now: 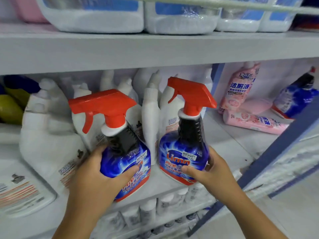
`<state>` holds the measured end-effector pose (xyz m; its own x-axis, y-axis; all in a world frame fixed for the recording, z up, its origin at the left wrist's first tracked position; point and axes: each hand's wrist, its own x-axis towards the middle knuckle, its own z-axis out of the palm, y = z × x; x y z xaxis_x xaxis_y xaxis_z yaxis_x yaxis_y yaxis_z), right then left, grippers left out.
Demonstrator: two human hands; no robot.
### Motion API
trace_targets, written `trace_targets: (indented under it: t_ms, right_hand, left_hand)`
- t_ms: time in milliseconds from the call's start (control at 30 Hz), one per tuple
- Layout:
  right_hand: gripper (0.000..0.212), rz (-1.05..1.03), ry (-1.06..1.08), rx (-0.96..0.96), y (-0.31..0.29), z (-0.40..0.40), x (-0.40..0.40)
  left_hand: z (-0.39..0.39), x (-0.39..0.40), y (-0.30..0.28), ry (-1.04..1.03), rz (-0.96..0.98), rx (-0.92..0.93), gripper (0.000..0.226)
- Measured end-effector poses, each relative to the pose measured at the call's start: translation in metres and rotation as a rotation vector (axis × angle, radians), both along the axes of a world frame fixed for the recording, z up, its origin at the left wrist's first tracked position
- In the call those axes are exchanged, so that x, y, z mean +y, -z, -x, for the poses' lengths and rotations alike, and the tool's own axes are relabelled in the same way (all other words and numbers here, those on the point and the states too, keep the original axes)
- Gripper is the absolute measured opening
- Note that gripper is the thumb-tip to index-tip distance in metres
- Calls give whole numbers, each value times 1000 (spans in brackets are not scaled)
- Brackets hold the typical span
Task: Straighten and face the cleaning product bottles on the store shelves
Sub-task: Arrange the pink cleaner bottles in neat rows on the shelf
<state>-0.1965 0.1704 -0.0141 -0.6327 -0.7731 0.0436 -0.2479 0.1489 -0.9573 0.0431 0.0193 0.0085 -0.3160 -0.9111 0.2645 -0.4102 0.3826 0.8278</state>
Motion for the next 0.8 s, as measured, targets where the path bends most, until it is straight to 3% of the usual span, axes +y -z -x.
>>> trace_targets:
  t_ms: [200, 433, 600, 700, 800]
  right_hand:
    - [58, 16, 35, 10, -5, -17, 27]
    - [56, 90, 78, -103, -8, 9, 103]
    - [65, 113, 106, -121, -17, 51, 190]
    - [70, 138, 177, -157, -18, 88, 260]
    - [72, 129, 250, -160, -26, 133, 331]
  left_hand:
    - [-1, 37, 2, 151, -88, 128, 76]
    - [33, 93, -1, 244, -160, 111, 72]
    - [93, 159, -17, 313, -118, 64, 78]
    - [147, 214, -28, 332, -166, 21, 65]
    - [199, 264, -23, 372, -185, 6, 82]
